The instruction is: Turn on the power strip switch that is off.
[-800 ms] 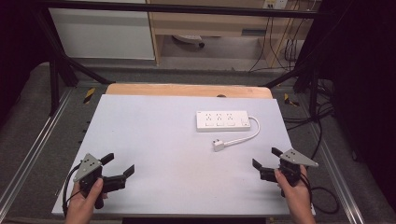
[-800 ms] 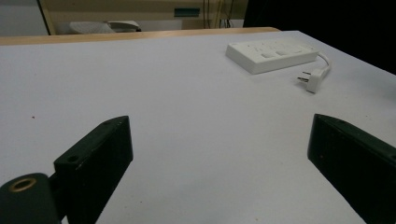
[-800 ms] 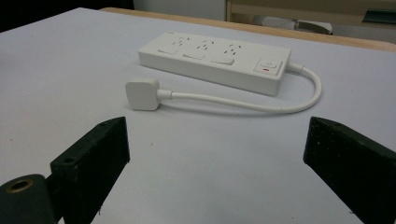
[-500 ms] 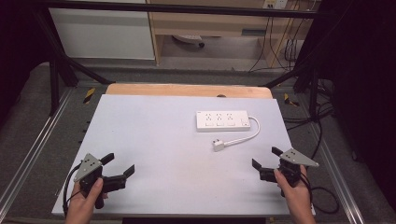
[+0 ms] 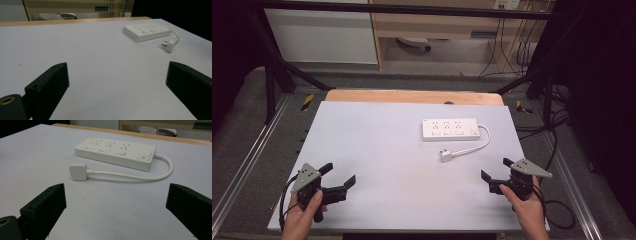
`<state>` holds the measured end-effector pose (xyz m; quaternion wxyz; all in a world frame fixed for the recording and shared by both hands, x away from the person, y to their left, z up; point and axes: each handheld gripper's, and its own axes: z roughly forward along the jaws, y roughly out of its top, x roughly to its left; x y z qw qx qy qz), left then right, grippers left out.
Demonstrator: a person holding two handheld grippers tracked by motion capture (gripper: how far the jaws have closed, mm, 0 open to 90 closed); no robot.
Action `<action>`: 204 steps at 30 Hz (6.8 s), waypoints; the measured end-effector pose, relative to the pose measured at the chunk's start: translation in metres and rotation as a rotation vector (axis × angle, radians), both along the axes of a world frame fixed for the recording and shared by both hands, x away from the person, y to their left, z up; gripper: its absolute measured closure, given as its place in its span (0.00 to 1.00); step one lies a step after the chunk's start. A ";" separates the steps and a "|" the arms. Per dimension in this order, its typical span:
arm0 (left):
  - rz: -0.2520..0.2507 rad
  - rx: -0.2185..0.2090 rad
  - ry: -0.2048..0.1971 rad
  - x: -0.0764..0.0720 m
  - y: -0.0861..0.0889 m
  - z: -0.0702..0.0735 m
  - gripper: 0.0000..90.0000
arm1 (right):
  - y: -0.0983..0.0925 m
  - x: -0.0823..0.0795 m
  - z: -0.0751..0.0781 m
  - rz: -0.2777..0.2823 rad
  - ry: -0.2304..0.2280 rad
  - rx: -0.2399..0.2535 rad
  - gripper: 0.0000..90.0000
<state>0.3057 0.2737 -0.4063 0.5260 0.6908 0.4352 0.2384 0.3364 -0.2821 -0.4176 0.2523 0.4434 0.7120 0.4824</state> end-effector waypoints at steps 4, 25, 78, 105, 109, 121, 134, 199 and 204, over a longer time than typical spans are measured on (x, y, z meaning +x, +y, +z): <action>0.014 -0.023 -0.040 0.008 0.003 0.004 0.05 | -0.001 0.000 0.001 -0.007 -0.003 0.002 0.03; 0.075 -0.032 -0.005 0.012 0.023 -0.006 0.06 | 0.008 -0.004 0.017 0.026 0.008 0.023 0.04; 0.005 0.034 0.027 0.011 0.007 -0.010 0.05 | 0.035 0.083 0.116 0.085 0.013 -0.033 0.06; 0.014 0.041 0.028 0.012 0.009 -0.011 0.05 | 0.039 0.134 0.103 -0.011 0.025 -0.028 0.17; 0.014 0.043 0.033 0.012 0.009 -0.011 0.05 | 0.043 0.145 0.094 -0.014 0.042 -0.047 0.23; 0.004 0.059 0.041 0.013 0.007 -0.013 0.05 | 0.046 0.173 0.065 -0.024 0.111 -0.077 0.39; -0.005 0.077 0.048 0.013 0.005 -0.014 0.05 | 0.045 0.181 0.055 -0.012 0.108 -0.104 0.63; -0.009 0.098 0.051 0.013 0.004 -0.014 0.05 | 0.062 0.185 -0.006 0.005 0.144 -0.153 1.00; -0.009 0.098 0.051 0.013 0.004 -0.014 0.05 | 0.062 0.185 -0.008 0.003 0.149 -0.157 1.00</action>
